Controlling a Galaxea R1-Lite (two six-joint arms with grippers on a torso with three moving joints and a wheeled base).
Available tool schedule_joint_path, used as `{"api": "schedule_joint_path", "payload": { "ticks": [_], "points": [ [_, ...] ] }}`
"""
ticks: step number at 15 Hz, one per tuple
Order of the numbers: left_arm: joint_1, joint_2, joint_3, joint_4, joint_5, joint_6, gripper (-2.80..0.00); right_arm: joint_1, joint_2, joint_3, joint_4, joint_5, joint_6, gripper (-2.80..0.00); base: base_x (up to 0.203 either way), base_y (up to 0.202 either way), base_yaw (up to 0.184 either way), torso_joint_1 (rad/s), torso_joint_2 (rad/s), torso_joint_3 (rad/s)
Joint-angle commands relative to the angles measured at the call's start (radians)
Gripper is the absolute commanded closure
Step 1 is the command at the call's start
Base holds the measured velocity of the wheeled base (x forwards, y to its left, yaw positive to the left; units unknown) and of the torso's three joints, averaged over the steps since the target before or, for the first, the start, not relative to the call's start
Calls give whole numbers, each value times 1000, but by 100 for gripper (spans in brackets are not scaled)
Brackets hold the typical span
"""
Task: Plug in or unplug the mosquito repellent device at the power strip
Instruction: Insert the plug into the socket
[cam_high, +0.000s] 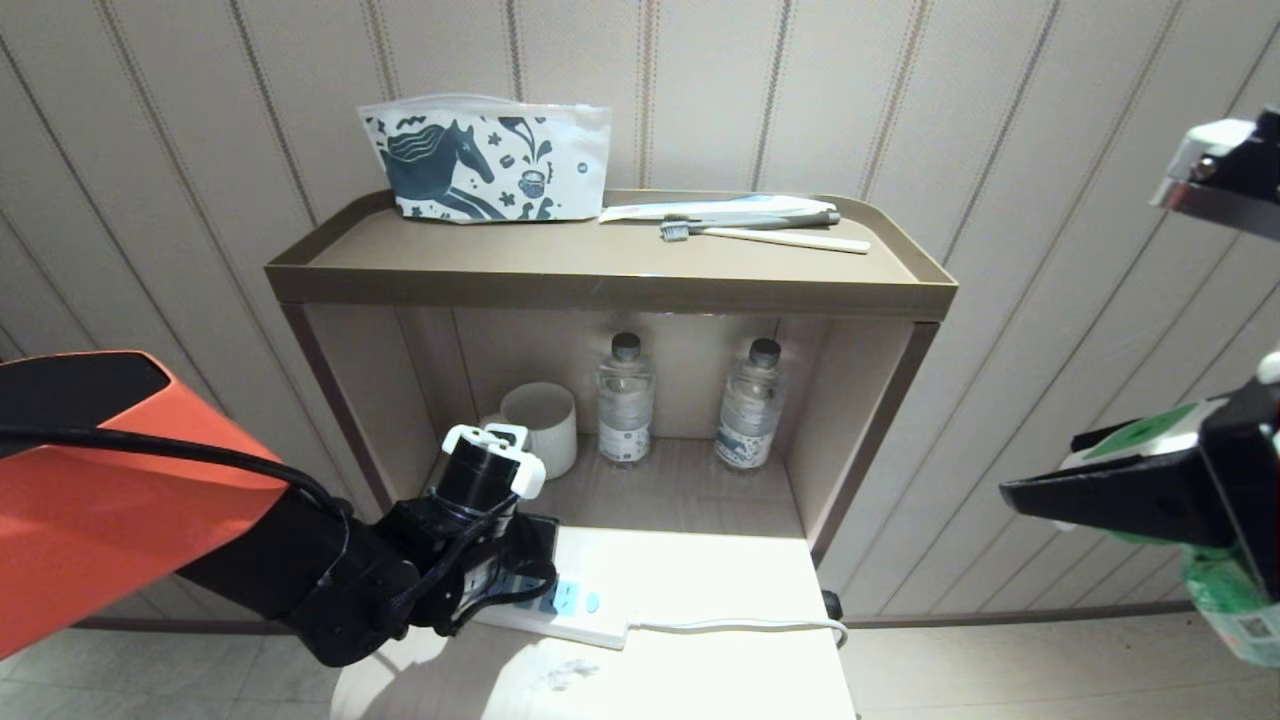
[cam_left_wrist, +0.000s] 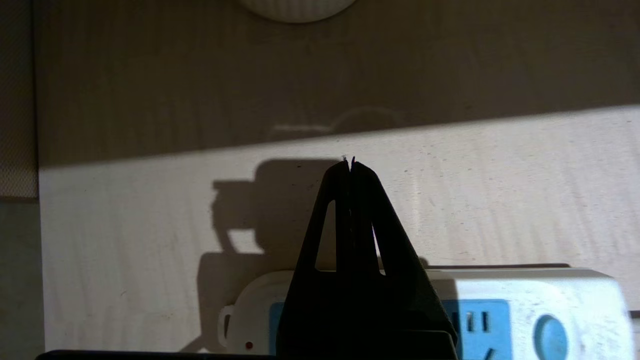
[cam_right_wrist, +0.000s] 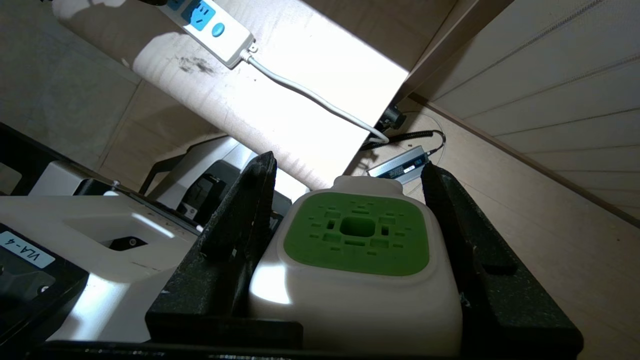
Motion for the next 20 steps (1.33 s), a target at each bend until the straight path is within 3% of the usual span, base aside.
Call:
{"api": "schedule_joint_path", "payload": {
  "ticks": [1, 4, 9, 20],
  "points": [
    [21, 45, 18, -5, -6, -4, 0, 1, 2, 2, 5, -2, 1, 0, 0, 0, 0, 0, 0, 0],
    [8, 42, 73, -10, -6, -4, 0, 1, -1, 9, 3, -2, 4, 0, 0, 0, 0, 0, 0, 0],
    [-9, 45, 176, -125, -6, 2, 0, 1, 5, 37, -36, 3, 6, 0, 0, 0, 0, 0, 0, 0],
    [-92, 33, 208, -151, 3, -7, 0, 1, 2, 48, -38, 5, 6, 0, 0, 0, 0, 0, 0, 0]
  ]
}}
